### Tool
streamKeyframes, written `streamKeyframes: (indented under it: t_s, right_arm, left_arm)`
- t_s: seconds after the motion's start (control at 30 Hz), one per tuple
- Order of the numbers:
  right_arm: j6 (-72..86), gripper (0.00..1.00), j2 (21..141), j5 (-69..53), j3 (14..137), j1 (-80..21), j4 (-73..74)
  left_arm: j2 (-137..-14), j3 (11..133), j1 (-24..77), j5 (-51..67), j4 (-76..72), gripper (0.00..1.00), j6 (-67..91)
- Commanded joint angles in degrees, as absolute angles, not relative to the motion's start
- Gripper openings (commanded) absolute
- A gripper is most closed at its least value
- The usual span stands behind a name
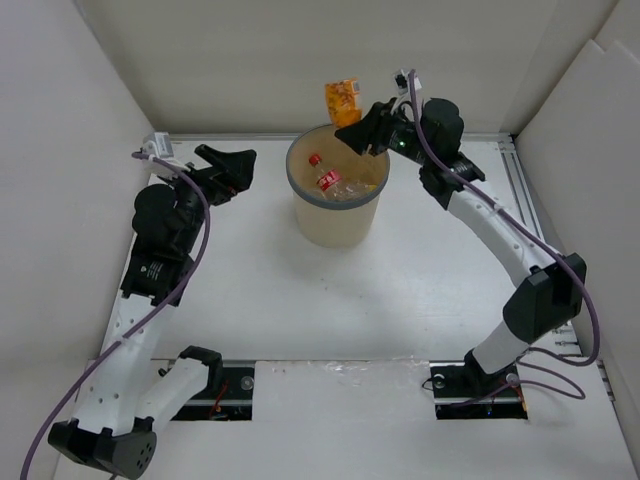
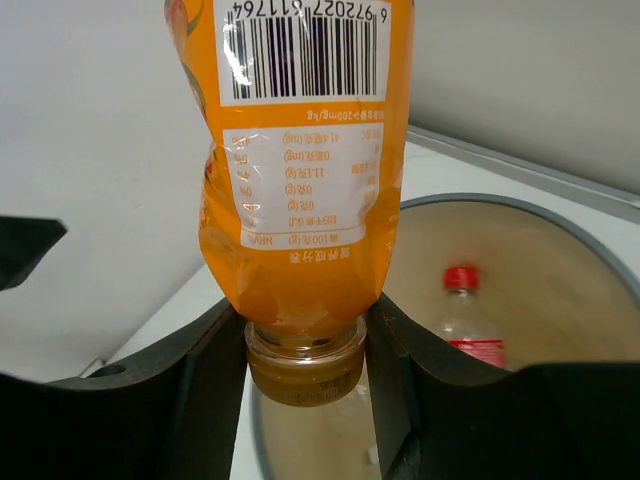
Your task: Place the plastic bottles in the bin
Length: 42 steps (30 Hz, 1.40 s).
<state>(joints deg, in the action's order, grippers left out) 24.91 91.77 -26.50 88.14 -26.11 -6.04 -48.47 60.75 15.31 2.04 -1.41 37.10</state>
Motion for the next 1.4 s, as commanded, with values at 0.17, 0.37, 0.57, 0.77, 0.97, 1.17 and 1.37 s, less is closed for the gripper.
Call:
streamKeyframes:
  t_s: [0.17,0.37,0.57,0.77,0.97,1.17,1.37]
  right_arm:
    - [18.46,0.84,94.31,-24.09,92.20,-23.99,1.76]
    - [17.23,1.00,92.99,-19.27,93.33,-23.99,4.65]
    - [12.04,1.00,84.75,3.92,94.57,-29.35,17.91]
    - [12.56,1.00,72.09,19.67,88.43,-34.08,29.68]
    - [15.81,1.00,59.16,25.66,84.47,-38.94,39.45]
    - [17.49,1.00,49.41,29.87,80.07,-40.17,46.57]
    - [17.49,1.00,42.47,32.52,78.32,-40.17,50.45]
  left_arm:
    - [-51.67,63.90,15.38,-1.58,5.09,1.00,32.87]
    - [-55.71,67.40,15.38,-3.33,9.75,1.00,31.82]
    - [-58.89,71.36,15.38,-8.34,16.68,1.00,28.84]
    - [-57.49,75.32,15.38,-13.79,22.93,1.00,24.88]
    - [-51.34,72.70,15.38,-18.18,25.49,1.00,21.80]
    - [-39.32,66.19,15.38,-21.45,25.66,1.00,24.43]
    - [-33.32,63.55,15.38,-22.50,28.30,1.00,26.54]
